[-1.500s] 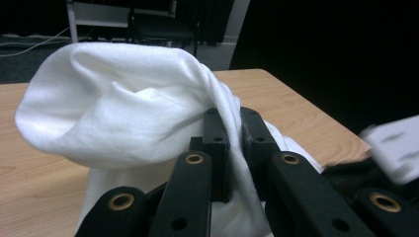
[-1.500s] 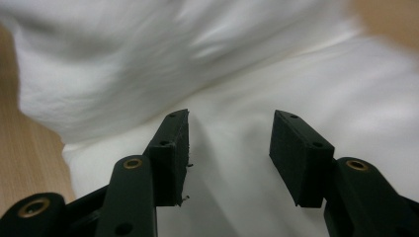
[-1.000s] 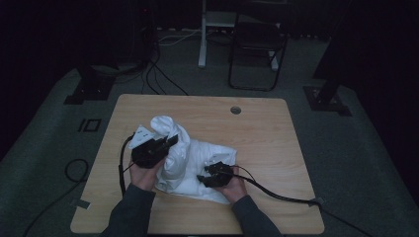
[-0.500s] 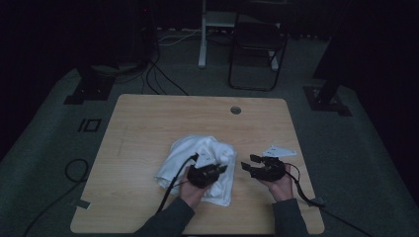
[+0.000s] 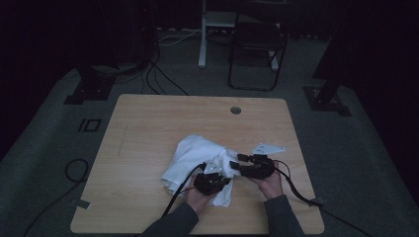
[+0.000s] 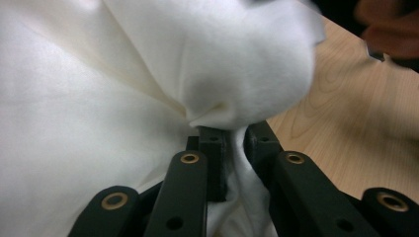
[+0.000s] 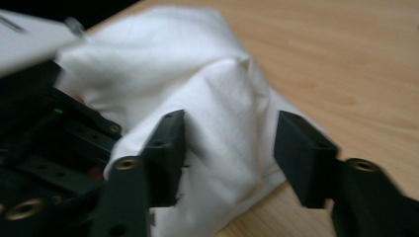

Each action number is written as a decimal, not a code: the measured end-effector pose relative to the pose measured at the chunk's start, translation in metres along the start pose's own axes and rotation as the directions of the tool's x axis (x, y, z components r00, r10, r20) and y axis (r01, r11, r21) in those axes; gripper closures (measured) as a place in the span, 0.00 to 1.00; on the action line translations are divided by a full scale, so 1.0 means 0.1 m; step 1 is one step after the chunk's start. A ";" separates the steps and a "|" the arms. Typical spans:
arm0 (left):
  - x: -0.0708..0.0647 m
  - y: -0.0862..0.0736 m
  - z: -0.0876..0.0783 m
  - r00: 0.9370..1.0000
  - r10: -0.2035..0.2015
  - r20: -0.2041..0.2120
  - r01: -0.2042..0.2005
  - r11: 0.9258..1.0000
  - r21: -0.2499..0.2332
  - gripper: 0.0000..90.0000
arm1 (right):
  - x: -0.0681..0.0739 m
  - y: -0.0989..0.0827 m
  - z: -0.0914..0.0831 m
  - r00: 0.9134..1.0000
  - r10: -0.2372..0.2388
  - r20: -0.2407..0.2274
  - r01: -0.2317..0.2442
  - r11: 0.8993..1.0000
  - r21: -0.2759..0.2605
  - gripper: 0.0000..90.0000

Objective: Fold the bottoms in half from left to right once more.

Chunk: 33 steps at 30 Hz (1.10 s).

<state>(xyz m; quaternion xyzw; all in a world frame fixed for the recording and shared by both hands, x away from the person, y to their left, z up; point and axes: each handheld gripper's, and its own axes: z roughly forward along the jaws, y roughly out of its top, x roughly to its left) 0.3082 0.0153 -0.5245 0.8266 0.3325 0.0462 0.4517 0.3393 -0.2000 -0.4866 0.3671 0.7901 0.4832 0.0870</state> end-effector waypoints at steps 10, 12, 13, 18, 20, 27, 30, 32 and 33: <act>-0.18 0.25 -0.51 0.998 0.065 -0.021 -0.067 0.993 -0.100 0.66 | -0.14 0.00 0.17 0.999 0.014 0.034 -0.015 0.999 0.050 0.93; -0.17 0.39 -0.79 0.991 0.106 -0.076 -0.117 0.981 -0.154 0.65 | -0.14 -0.02 0.17 0.999 0.007 0.048 -0.010 0.998 0.061 0.93; -0.09 0.50 -1.01 0.982 0.114 -0.148 -0.142 0.971 -0.192 0.65 | -0.14 -0.03 0.18 0.999 0.005 0.048 -0.008 0.998 0.061 0.93; 0.34 0.62 -1.33 0.955 0.054 -0.292 -0.114 0.975 -0.191 0.67 | -0.15 -0.04 0.18 0.998 -0.016 0.064 0.013 0.998 0.061 0.92; 0.63 0.54 -1.34 0.946 -0.012 -0.325 -0.043 0.986 -0.161 0.70 | -0.16 -0.04 0.20 0.997 -0.015 0.073 0.010 0.998 0.061 0.92; 0.70 -0.02 -1.00 0.988 0.024 -0.150 -0.030 0.999 -0.035 0.76 | -0.25 -0.02 0.28 0.996 -0.011 0.091 0.004 0.997 0.076 0.92; 0.61 -0.10 -0.92 0.985 0.058 -0.161 -0.060 0.998 -0.008 0.79 | -0.27 -0.01 0.30 0.995 -0.015 0.102 0.007 0.996 0.085 0.92; 0.57 -0.17 -0.83 0.987 0.037 -0.155 -0.037 0.999 0.007 0.80 | -0.29 0.01 0.33 0.993 -0.032 0.116 0.021 0.995 0.095 0.92; 0.56 -0.25 -0.74 0.989 0.003 -0.151 -0.004 1.000 -0.001 0.81 | -0.31 0.04 0.35 0.990 -0.049 0.133 0.035 0.994 0.106 0.92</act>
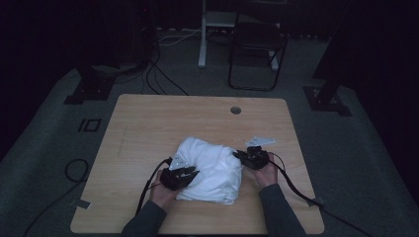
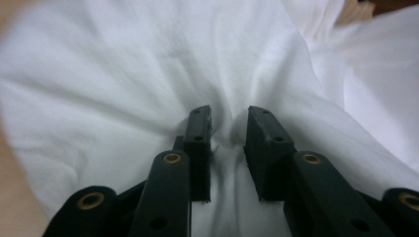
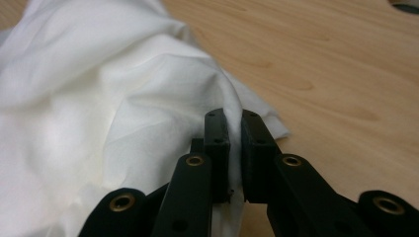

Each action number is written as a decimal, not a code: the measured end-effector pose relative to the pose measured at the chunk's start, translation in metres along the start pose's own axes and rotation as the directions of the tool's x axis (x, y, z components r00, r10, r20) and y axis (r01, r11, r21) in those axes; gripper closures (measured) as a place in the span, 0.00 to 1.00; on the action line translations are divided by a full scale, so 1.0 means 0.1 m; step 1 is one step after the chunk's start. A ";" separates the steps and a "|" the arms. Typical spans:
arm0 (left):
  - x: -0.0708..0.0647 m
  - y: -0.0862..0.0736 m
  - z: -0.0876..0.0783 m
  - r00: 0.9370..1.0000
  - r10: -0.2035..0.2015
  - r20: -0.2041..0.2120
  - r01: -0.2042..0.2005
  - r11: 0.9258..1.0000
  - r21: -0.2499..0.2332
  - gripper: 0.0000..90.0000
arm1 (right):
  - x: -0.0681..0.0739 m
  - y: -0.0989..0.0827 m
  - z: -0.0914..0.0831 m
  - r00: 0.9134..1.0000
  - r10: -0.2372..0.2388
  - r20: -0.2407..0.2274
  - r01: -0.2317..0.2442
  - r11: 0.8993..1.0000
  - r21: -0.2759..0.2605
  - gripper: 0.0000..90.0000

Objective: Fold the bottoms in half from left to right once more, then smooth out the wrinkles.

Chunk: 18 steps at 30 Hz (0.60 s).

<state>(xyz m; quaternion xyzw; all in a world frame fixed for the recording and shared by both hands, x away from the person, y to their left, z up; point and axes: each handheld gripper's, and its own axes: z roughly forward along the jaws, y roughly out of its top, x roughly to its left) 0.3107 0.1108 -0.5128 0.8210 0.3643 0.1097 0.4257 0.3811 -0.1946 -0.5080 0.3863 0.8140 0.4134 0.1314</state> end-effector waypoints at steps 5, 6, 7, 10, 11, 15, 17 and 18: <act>-0.02 -0.02 0.04 0.999 -0.024 -0.030 0.023 1.000 -0.007 0.82 | -0.03 0.11 0.06 0.999 -0.036 0.025 0.035 0.999 0.018 0.92; -0.03 -0.02 0.05 0.999 -0.018 -0.037 0.018 1.000 -0.007 0.82 | -0.02 0.13 0.07 0.998 -0.050 0.032 0.049 0.999 0.024 0.92; -0.03 -0.03 0.05 0.999 -0.016 -0.041 0.015 1.000 -0.009 0.82 | -0.01 0.15 0.07 0.997 -0.064 0.041 0.063 0.998 0.029 0.90; -0.02 -0.04 0.04 0.999 -0.021 -0.042 0.020 1.000 -0.019 0.82 | 0.02 0.21 -0.02 0.993 -0.079 0.085 0.080 0.997 -0.002 0.74; -0.03 -0.04 0.04 0.999 -0.021 -0.044 0.020 1.000 -0.021 0.82 | 0.03 0.23 -0.07 0.994 -0.063 0.093 0.065 0.998 -0.027 0.70; -0.05 -0.05 0.04 0.998 -0.021 -0.062 0.019 0.999 -0.030 0.82 | 0.09 0.34 -0.24 0.999 -0.028 0.037 0.033 0.991 -0.127 0.60; -0.05 -0.06 0.04 0.997 -0.028 -0.067 0.025 0.999 -0.040 0.82 | 0.17 0.37 -0.20 0.999 -0.046 -0.010 0.044 0.991 -0.129 0.54; -0.06 -0.07 0.04 0.997 -0.026 -0.070 0.023 0.999 -0.042 0.82 | 0.20 0.38 -0.15 0.998 -0.058 -0.020 0.056 0.992 -0.114 0.53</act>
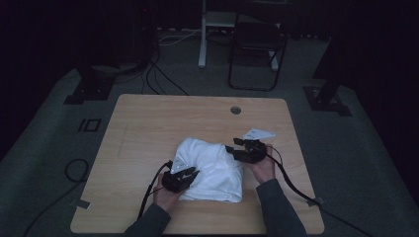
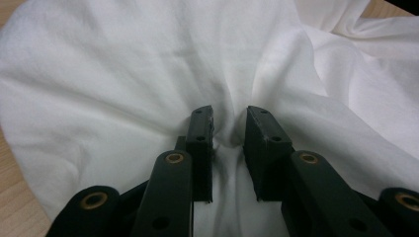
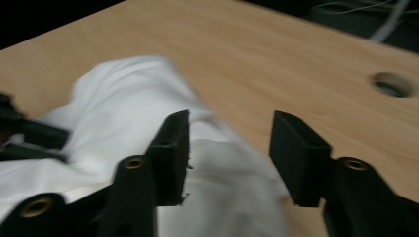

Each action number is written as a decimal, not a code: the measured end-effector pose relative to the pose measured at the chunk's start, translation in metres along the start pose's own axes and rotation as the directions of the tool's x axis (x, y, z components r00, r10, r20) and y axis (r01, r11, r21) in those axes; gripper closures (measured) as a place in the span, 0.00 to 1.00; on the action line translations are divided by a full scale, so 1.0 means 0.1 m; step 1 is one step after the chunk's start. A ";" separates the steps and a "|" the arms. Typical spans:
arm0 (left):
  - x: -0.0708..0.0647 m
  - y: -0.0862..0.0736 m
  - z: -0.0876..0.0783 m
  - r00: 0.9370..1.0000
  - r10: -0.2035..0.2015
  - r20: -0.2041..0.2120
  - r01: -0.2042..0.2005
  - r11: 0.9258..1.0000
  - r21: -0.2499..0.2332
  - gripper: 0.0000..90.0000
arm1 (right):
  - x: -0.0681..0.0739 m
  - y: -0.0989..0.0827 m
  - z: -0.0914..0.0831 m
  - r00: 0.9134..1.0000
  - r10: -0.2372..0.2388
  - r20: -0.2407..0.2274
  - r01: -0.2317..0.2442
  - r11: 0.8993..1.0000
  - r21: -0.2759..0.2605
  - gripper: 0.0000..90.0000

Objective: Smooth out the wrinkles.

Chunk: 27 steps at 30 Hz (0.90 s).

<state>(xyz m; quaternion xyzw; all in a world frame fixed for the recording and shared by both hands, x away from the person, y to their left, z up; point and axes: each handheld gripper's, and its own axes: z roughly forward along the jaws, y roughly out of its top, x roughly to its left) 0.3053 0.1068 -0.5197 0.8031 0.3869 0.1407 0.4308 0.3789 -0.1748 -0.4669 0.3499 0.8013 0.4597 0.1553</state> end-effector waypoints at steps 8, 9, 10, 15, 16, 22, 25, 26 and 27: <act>-0.01 -0.02 -0.01 1.000 -0.005 -0.007 0.005 1.000 -0.010 0.82 | -0.07 -0.12 0.05 1.000 0.028 -0.006 -0.027 0.998 0.060 0.95; -0.01 -0.01 -0.01 1.000 -0.001 -0.005 0.001 1.000 -0.011 0.82 | -0.10 -0.12 -0.03 0.999 0.043 -0.013 -0.043 0.998 0.041 0.95; -0.02 -0.01 -0.01 1.000 0.003 -0.003 -0.003 1.000 -0.009 0.82 | -0.13 -0.12 -0.10 0.998 0.053 -0.024 -0.052 0.998 0.030 0.95; -0.01 -0.03 -0.01 1.000 -0.003 -0.005 0.003 1.000 -0.014 0.82 | -0.23 -0.19 -0.40 0.996 0.022 0.091 -0.024 0.999 0.025 0.98; -0.01 -0.03 -0.02 1.000 -0.008 -0.004 0.008 1.000 -0.014 0.82 | -0.27 -0.22 -0.47 0.992 0.035 0.119 -0.038 0.999 0.023 0.98; -0.04 -0.03 -0.02 1.000 -0.001 -0.022 0.001 1.000 -0.018 0.82 | -0.28 -0.38 -0.73 0.981 0.071 0.178 -0.077 0.997 0.024 0.78; -0.05 -0.04 -0.03 1.000 -0.005 -0.025 0.005 1.000 -0.021 0.81 | -0.16 -0.38 -0.86 0.983 0.103 0.152 -0.099 0.994 -0.037 0.68; -0.05 -0.03 -0.03 1.000 -0.003 -0.027 0.003 1.000 -0.021 0.81 | -0.09 -0.38 -0.87 0.988 0.091 0.127 -0.087 0.995 -0.041 0.65; -0.06 -0.03 -0.04 1.000 0.003 -0.030 -0.003 1.000 -0.019 0.81 | 0.00 -0.38 -0.86 0.993 0.075 0.095 -0.072 0.997 -0.031 0.63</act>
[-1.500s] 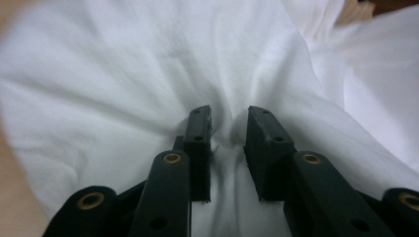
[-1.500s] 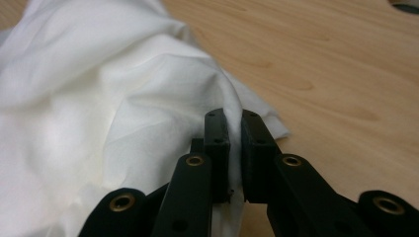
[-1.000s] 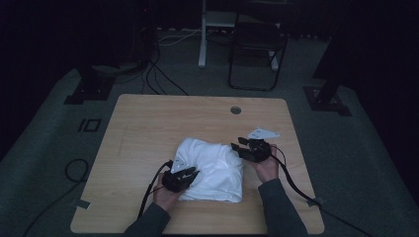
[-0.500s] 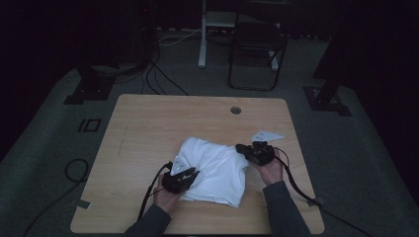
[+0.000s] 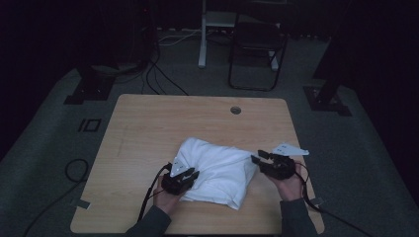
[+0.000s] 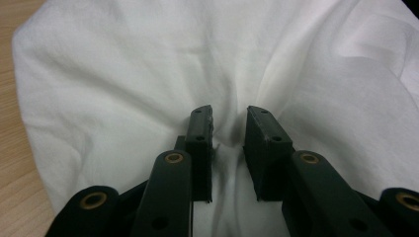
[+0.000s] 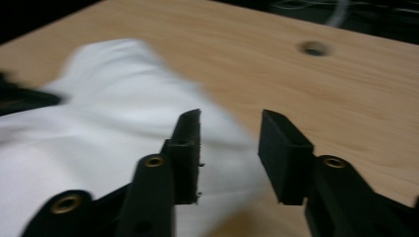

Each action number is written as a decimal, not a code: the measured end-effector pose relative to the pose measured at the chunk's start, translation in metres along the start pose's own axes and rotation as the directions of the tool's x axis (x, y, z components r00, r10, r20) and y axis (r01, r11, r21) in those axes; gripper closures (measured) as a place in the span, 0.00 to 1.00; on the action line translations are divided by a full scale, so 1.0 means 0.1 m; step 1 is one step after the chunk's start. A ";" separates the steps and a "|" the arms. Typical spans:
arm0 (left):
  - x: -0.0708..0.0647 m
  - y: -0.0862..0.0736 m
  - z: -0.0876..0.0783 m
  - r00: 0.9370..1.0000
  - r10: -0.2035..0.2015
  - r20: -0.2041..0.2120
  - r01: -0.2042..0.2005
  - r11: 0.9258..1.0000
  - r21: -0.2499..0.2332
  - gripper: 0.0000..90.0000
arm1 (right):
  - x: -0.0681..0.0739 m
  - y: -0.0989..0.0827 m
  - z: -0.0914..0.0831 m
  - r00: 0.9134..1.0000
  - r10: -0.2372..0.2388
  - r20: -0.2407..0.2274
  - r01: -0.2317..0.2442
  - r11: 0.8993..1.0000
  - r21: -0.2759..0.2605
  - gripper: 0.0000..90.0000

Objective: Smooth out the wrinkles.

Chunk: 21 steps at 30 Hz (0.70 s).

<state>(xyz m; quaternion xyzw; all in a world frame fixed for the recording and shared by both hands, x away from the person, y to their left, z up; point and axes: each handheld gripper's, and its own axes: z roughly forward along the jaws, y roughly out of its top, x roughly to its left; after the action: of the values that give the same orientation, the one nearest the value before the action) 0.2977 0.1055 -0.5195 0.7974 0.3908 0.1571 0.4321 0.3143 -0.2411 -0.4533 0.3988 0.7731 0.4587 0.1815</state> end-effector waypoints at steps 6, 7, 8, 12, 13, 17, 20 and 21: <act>-0.01 0.00 -0.01 1.000 0.002 -0.009 -0.002 1.000 -0.003 0.80 | 0.54 -0.18 0.26 0.983 -0.028 -0.180 0.038 0.998 0.055 0.60; -0.01 0.00 -0.01 1.000 0.002 -0.010 -0.002 1.000 -0.002 0.80 | 0.62 -0.21 0.31 0.978 -0.034 -0.207 0.047 0.997 0.058 0.60; -0.02 0.00 -0.01 1.000 0.003 -0.011 -0.003 1.000 -0.002 0.80 | 0.70 -0.24 0.35 0.972 -0.049 -0.228 0.064 0.996 0.061 0.59; -0.03 -0.01 -0.03 1.000 0.014 -0.015 -0.014 1.000 -0.007 0.79 | 0.91 -0.36 0.51 0.965 -0.101 -0.242 0.135 0.983 0.126 0.59; -0.04 -0.02 -0.03 0.999 0.023 -0.024 -0.023 1.000 -0.005 0.79 | 0.94 -0.40 0.55 0.967 -0.114 -0.226 0.148 0.979 0.142 0.61; -0.16 -0.08 -0.02 0.992 0.047 -0.119 -0.051 0.998 -0.027 0.79 | 0.90 -0.47 0.69 0.967 -0.143 -0.210 0.179 0.969 0.168 0.66; -0.19 -0.06 0.05 0.979 0.083 -0.184 -0.090 0.995 -0.031 0.79 | 0.81 -0.43 0.80 0.970 -0.143 -0.198 0.177 0.970 0.167 0.67; -0.16 -0.04 0.07 0.979 0.077 -0.192 -0.084 0.996 -0.033 0.79 | 0.79 -0.40 0.83 0.972 -0.143 -0.184 0.174 0.971 0.164 0.67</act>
<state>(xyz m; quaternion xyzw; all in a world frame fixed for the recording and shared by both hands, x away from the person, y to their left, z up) 0.2901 0.0904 -0.5252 0.7850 0.3945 0.2578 0.4021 0.3016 -0.1428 -0.5237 0.3095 0.8533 0.4039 0.1140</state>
